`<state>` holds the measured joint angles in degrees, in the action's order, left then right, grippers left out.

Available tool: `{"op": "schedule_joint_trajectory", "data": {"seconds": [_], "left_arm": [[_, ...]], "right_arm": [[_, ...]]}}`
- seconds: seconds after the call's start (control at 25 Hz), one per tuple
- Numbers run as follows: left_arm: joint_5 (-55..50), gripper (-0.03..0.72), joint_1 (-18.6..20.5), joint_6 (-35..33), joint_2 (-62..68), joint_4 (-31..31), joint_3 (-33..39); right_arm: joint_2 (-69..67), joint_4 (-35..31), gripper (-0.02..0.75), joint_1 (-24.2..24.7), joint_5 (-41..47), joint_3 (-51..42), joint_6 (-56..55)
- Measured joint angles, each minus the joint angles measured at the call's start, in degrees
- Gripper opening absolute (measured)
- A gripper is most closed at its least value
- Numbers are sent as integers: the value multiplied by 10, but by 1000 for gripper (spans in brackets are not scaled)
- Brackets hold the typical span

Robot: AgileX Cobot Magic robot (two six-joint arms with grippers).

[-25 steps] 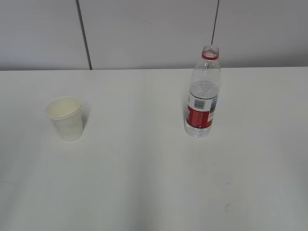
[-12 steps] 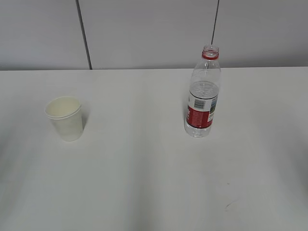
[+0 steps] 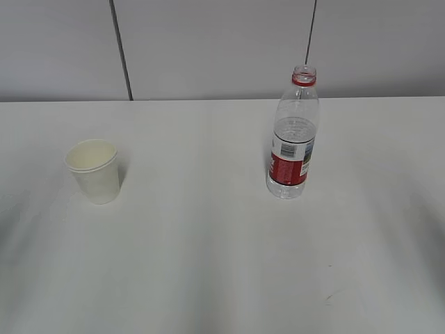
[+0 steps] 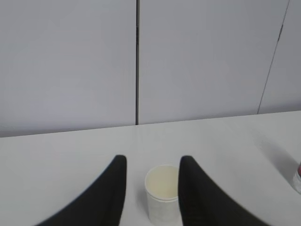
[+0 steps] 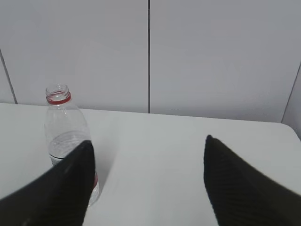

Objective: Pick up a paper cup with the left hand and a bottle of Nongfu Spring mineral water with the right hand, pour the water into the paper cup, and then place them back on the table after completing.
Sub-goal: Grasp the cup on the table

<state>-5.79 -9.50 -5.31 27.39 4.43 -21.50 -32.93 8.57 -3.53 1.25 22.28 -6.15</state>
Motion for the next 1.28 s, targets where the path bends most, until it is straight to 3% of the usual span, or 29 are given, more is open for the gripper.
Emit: {"op": "schedule_joint_trajectory", "data": {"seconds": [0.24,0.44,0.96,1.16,1.28], "left_arm": [[106,243,-33,0,10,1,81],[174,243,-34,0,86,-1,110],[511,243,-35,0,476,-9,110],[663,243,-35,0,629,-50,108],[702,243,-35,0,712,-62,102]], "right_arm": [[-1,-5,535,0,-96,-52,0],[-2,-6,535,0,-110,-72,0],[-78,-6,535,0,-181,-73,0],[-114,-6,535,0,-188,-73,0],[-124,-6,535,0,-199,-73,0]]}}
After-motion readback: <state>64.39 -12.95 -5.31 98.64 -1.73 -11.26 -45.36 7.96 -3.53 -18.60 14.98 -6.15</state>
